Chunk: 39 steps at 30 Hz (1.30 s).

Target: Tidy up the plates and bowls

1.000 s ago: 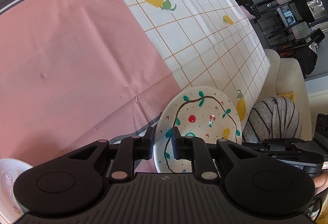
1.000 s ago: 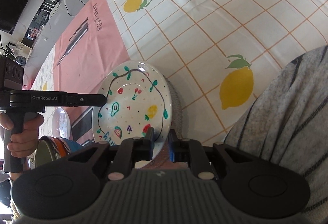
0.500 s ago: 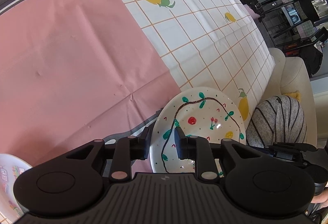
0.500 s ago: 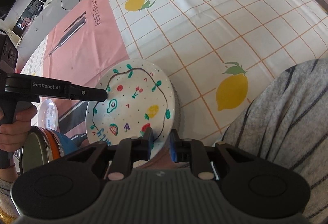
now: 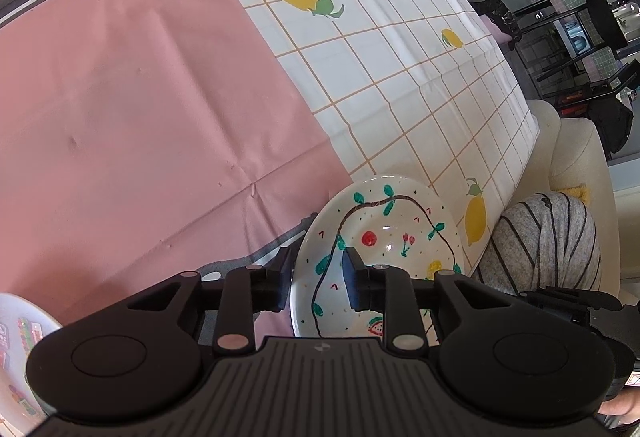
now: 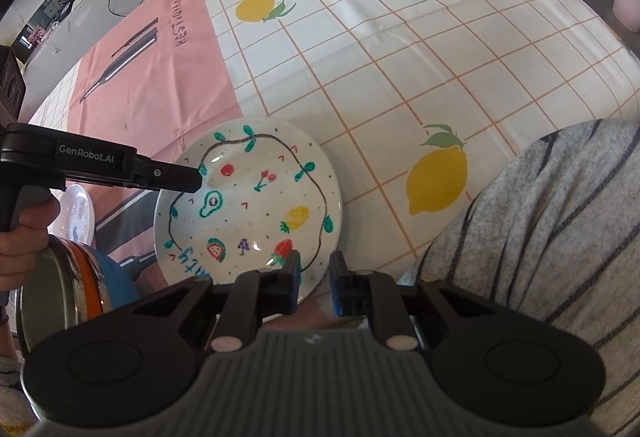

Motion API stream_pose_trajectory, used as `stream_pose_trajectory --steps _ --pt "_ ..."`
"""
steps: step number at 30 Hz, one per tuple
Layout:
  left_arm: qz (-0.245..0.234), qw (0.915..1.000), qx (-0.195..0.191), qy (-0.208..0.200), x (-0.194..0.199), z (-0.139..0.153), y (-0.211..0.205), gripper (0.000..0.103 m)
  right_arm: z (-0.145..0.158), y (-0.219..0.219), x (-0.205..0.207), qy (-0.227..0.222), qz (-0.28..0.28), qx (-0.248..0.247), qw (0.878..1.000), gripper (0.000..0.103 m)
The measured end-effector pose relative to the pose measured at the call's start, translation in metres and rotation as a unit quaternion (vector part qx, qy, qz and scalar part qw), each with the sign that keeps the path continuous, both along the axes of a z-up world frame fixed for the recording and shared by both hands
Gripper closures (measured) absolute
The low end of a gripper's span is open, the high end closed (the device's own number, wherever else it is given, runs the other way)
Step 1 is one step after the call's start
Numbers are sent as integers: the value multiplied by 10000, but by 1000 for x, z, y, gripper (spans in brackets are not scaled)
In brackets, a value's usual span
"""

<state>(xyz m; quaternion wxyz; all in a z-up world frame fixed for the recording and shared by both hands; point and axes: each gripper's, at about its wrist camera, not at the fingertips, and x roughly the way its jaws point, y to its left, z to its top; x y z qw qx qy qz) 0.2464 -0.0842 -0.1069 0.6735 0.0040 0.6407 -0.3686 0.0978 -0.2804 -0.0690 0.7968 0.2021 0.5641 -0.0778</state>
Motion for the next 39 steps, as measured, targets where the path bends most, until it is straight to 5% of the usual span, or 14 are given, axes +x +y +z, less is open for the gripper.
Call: stream_pose_trajectory --steps 3,9,15,24,30,37,39 --pt "-91 9999 30 -109 -3 2 -2 73 -4 -2 -1 -7 -69 -73 9999 89" --pt "-101 9992 -126 -356 -8 11 -3 54 -6 1 0 -39 -29 -155 9999 89" --pt "-8 9934 -350 -1093 -16 39 3 36 -2 1 -5 -151 -87 -112 9998 82" --pt "603 9782 -344 -1956 -24 86 30 33 16 6 -8 -532 -69 -377 9978 66" --pt "1407 9578 -116 -2504 -35 122 68 33 27 13 -1 -827 110 -275 9961 62" --pt "2737 9070 908 -3069 -47 139 105 34 51 43 26 -1318 816 -265 9876 60" --pt "2899 9000 1072 -3075 -49 140 113 34 55 54 36 -1407 1036 -229 9843 60"
